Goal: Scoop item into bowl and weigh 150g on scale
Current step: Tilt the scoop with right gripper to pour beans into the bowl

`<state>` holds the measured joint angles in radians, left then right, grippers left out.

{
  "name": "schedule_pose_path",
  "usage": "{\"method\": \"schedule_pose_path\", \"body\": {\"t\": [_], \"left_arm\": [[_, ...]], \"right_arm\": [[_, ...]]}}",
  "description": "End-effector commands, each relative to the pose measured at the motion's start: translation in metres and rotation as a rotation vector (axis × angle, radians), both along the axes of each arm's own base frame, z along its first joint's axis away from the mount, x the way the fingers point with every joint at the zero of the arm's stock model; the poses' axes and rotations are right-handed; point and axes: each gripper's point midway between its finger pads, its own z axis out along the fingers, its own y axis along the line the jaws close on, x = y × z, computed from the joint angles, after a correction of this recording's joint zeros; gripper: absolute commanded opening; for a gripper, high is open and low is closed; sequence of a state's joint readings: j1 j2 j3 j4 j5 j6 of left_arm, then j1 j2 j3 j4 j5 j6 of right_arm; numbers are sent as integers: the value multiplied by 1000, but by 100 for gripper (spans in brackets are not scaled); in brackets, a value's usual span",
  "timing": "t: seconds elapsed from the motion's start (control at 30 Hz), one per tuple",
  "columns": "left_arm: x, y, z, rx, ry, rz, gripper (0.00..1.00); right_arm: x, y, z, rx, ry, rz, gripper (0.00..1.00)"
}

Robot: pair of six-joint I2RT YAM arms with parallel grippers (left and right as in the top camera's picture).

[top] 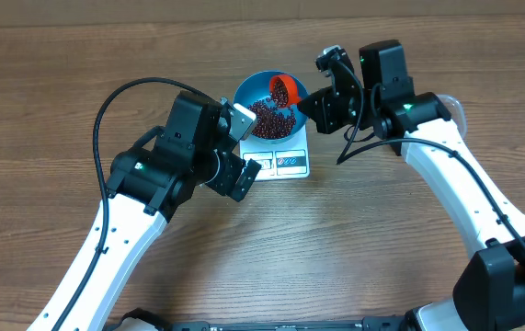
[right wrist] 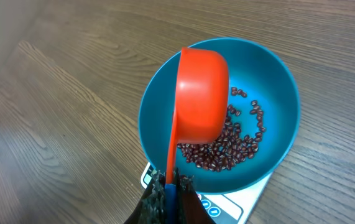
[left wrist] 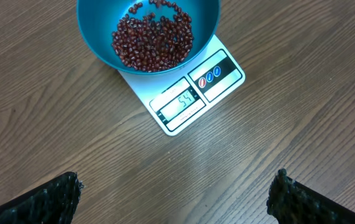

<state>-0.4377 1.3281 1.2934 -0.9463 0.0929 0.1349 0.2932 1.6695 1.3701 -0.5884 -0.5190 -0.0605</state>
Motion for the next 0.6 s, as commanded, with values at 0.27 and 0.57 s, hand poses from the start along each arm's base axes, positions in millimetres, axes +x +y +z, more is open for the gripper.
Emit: {"method": "schedule_pose_path", "body": {"t": [0.27,0.57], "left_arm": [[-1,2,-1,14,-9,-10,99],[-1,2,-1,14,-9,-10,100]], "right_arm": [[1,8,19,-85,-114,5,4],[-1,8,17,-94,-104,5,3]]}}
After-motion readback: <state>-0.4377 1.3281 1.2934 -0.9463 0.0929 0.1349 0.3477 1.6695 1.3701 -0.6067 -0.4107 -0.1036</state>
